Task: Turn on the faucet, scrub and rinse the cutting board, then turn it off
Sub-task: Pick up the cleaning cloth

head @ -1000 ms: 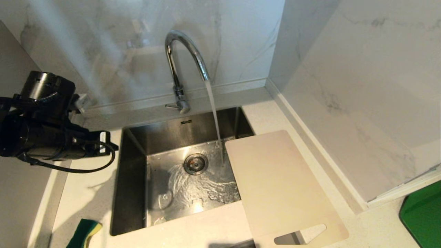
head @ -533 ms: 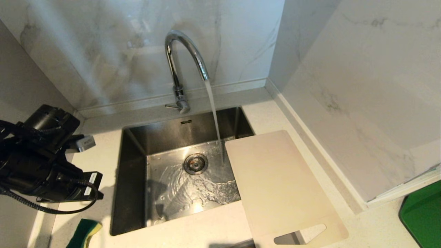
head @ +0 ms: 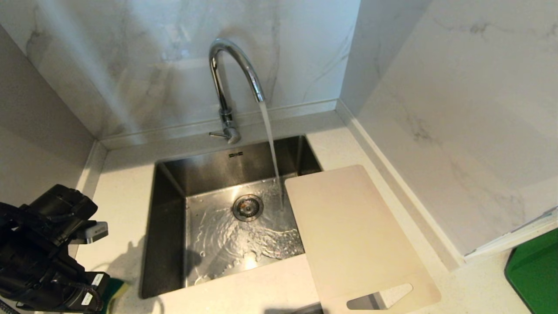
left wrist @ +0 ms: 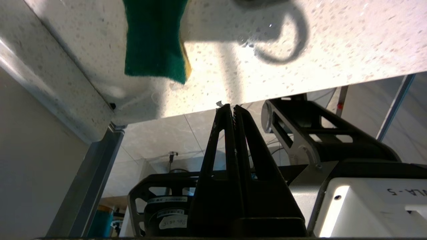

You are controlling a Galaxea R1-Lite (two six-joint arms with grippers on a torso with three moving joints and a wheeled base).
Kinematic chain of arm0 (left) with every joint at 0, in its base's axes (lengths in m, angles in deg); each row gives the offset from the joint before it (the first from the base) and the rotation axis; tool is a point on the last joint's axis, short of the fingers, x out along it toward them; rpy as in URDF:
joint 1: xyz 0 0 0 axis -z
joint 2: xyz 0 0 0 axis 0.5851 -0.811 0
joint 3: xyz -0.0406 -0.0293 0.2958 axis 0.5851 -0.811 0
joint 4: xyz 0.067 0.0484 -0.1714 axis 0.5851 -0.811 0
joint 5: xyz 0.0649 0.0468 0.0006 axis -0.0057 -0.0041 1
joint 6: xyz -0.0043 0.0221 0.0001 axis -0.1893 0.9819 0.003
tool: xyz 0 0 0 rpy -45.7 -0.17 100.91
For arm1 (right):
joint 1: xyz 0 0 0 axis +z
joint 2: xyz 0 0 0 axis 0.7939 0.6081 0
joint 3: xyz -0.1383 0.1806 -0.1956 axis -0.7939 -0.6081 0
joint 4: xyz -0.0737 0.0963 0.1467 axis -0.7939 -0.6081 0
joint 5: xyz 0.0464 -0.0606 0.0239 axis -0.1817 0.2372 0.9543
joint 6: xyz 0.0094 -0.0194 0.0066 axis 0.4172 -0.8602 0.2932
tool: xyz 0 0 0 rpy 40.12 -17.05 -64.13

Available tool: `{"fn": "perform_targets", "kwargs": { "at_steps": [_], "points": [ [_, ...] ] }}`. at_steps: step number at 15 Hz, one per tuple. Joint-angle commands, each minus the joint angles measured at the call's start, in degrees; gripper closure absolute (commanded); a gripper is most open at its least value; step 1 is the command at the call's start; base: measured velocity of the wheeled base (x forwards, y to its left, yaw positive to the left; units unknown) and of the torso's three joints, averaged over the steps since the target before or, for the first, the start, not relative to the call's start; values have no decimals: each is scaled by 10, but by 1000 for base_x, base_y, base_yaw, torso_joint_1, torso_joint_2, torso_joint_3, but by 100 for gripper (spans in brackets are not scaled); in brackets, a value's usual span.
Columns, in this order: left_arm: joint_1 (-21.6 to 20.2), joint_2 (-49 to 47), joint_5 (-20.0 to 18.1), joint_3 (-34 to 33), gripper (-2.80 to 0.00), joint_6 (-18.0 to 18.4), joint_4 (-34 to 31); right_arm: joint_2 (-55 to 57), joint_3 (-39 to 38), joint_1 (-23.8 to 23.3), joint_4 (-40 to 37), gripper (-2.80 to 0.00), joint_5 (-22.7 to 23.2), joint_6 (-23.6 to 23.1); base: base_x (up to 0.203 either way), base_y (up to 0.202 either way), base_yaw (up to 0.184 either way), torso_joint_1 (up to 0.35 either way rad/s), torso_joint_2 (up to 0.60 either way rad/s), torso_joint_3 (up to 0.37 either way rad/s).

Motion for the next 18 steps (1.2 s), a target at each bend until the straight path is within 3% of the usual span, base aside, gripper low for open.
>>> {"fn": "perform_targets", "kwargs": {
  "at_steps": [1,7,10,11,14,18],
  "points": [
    [-2,12,1,-23,0,0,-2,0,-1,0,0,0,0,1,0,0,0,0,0,0],
    [-38,20,1,-48,0,13,11,0,-1,0,0,0,0,0,0,0,0,0,0,0],
    [-79,14,2,-104,0,85,89,0,-1,0,0,0,0,1,0,0,0,0,0,0],
    [-86,7,3,-108,0,91,96,0,-1,0,0,0,0,0,0,0,0,0,0,0],
    [-102,-17,5,-107,0,91,102,0,-1,0,0,0,0,0,0,0,0,0,0,0],
    [-118,-35,9,-115,0,96,176,0,-1,0,0,0,0,0,0,0,0,0,0,0]
  ]
}}
